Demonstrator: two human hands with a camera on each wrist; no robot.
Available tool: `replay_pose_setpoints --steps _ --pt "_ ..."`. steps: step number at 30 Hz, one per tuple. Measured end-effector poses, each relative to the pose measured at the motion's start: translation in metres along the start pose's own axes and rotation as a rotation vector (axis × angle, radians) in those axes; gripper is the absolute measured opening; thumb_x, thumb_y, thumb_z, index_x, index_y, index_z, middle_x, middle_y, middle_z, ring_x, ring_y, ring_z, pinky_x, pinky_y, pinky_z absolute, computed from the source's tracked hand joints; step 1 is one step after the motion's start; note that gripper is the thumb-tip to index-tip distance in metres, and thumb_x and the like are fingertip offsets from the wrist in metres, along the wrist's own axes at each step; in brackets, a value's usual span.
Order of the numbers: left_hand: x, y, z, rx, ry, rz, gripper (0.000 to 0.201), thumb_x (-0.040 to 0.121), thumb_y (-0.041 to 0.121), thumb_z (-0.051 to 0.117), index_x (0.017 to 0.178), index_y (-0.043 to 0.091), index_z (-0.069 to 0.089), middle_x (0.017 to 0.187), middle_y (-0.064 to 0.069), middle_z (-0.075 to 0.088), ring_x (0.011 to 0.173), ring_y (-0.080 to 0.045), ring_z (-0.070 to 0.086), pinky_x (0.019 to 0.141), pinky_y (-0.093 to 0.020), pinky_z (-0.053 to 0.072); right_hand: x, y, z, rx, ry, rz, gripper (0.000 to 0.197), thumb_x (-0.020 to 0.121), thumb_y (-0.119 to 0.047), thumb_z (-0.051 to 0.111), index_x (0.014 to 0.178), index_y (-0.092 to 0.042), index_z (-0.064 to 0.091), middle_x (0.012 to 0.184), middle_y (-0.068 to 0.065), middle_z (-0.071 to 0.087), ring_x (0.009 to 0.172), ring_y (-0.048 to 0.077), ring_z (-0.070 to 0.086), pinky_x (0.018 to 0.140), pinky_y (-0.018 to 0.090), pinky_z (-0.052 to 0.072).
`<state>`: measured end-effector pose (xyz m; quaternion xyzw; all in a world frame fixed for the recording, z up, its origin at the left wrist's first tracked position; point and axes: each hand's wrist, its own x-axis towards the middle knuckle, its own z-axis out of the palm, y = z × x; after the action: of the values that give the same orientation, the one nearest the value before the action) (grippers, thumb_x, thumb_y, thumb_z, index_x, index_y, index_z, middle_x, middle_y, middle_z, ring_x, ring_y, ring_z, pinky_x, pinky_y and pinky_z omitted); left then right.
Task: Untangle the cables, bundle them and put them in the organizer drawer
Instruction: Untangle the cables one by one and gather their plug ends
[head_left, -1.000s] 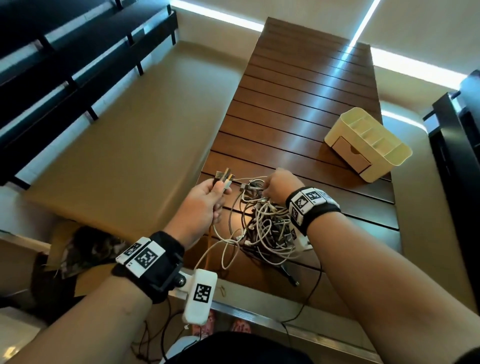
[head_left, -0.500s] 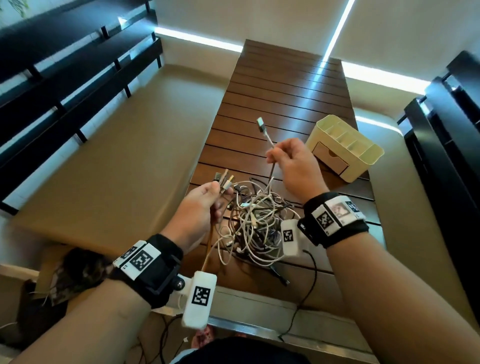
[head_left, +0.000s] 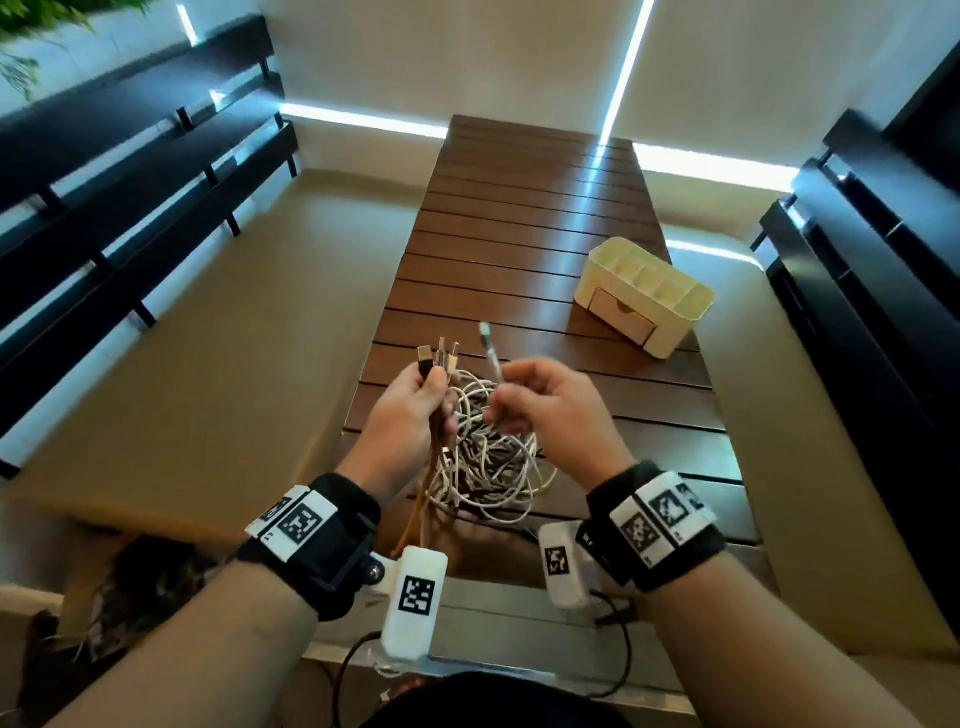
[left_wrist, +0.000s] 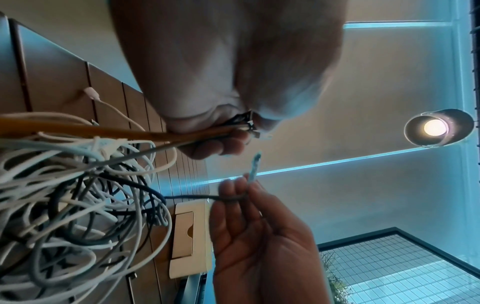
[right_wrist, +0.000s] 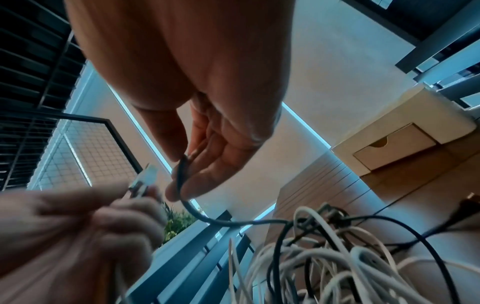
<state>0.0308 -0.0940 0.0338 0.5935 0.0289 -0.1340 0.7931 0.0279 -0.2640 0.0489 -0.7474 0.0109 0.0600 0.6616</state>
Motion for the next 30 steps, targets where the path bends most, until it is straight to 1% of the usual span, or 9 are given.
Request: replay_pose_setpoints --steps 4,9,11,13,15,18,21,26,30 --pt "0.001 -0.004 0.009 0.059 -0.012 0.053 0.022 0.107 0.026 0.038 0.100 0.011 0.053 0.064 0.005 0.046 0.054 -0.009 0.041 0.059 -0.027 0.039 -0.011 0.009 0.014 0.045 -0.042 0.033 0.007 0.095 -0.005 0.062 0.097 -0.010 0.065 0.088 0.012 0.074 0.084 0.029 0.074 0.070 0.034 0.061" --pt "0.001 -0.007 0.011 0.072 -0.007 0.089 0.018 0.105 0.026 0.044 0.097 0.014 0.055 0.061 0.005 0.044 0.051 -0.007 0.041 0.054 -0.022 0.043 -0.018 0.011 0.015 0.078 -0.030 0.018 0.009 0.097 -0.004 0.059 0.098 -0.010 0.065 0.086 0.009 0.073 0.081 0.023 0.072 0.072 0.031 0.061" --pt "0.001 -0.008 0.011 0.064 -0.020 0.085 0.017 0.102 0.028 0.049 0.099 0.014 0.057 0.064 0.004 0.047 0.052 -0.007 0.044 0.053 -0.021 0.044 -0.019 0.012 0.015 -0.005 -0.027 -0.016 0.010 0.097 -0.008 0.060 0.096 -0.016 0.066 0.089 0.007 0.072 0.084 0.024 0.073 0.076 0.034 0.061" --pt "0.000 -0.009 0.011 0.079 -0.042 0.097 0.023 0.094 0.034 0.053 0.102 0.012 0.059 0.066 0.005 0.052 0.054 -0.006 0.045 0.053 -0.020 0.045 -0.019 0.014 0.015 -0.127 -0.017 -0.054 0.012 0.097 -0.015 0.062 0.093 -0.026 0.067 0.089 0.003 0.072 0.086 0.023 0.071 0.078 0.038 0.060" --pt "-0.002 -0.009 0.012 0.117 -0.065 0.129 0.028 0.089 0.036 0.055 0.104 0.011 0.059 0.067 0.006 0.053 0.055 -0.006 0.046 0.054 -0.020 0.044 -0.018 0.013 0.015 -0.193 -0.018 -0.072 0.012 0.097 -0.020 0.063 0.091 -0.030 0.066 0.088 0.002 0.071 0.085 0.021 0.070 0.078 0.038 0.059" --pt "-0.004 -0.009 0.013 0.158 -0.069 0.198 0.021 0.092 0.028 0.055 0.105 0.010 0.058 0.069 0.009 0.059 0.056 0.000 0.054 0.055 -0.016 0.046 -0.017 0.011 0.014 -0.208 -0.023 -0.087 0.010 0.097 -0.019 0.063 0.090 -0.026 0.066 0.091 0.008 0.070 0.086 0.027 0.068 0.080 0.043 0.059" --pt "-0.005 -0.007 0.016 0.140 -0.057 0.258 0.007 0.098 0.017 0.052 0.100 0.010 0.055 0.063 0.013 0.061 0.055 0.001 0.056 0.054 -0.013 0.046 -0.019 0.009 0.016 -0.183 -0.011 -0.123 0.010 0.097 -0.016 0.063 0.092 -0.023 0.067 0.090 0.007 0.070 0.084 0.024 0.068 0.080 0.042 0.059" --pt "-0.008 0.000 0.017 0.041 -0.023 0.250 0.030 0.087 0.035 0.055 0.102 0.009 0.056 0.060 0.011 0.057 0.054 -0.001 0.050 0.054 -0.016 0.045 -0.019 0.008 0.019 -0.076 0.009 -0.137 0.015 0.098 -0.011 0.059 0.094 -0.025 0.064 0.085 -0.002 0.068 0.076 0.008 0.066 0.068 0.023 0.054" --pt "-0.007 -0.002 0.013 0.093 0.003 0.242 0.032 0.085 0.042 0.056 0.101 0.014 0.056 0.063 0.011 0.054 0.058 -0.006 0.045 0.058 -0.020 0.044 -0.015 0.008 0.019 -0.136 0.006 -0.134 0.010 0.097 -0.015 0.062 0.094 -0.024 0.065 0.087 0.002 0.069 0.079 0.018 0.067 0.072 0.030 0.058"
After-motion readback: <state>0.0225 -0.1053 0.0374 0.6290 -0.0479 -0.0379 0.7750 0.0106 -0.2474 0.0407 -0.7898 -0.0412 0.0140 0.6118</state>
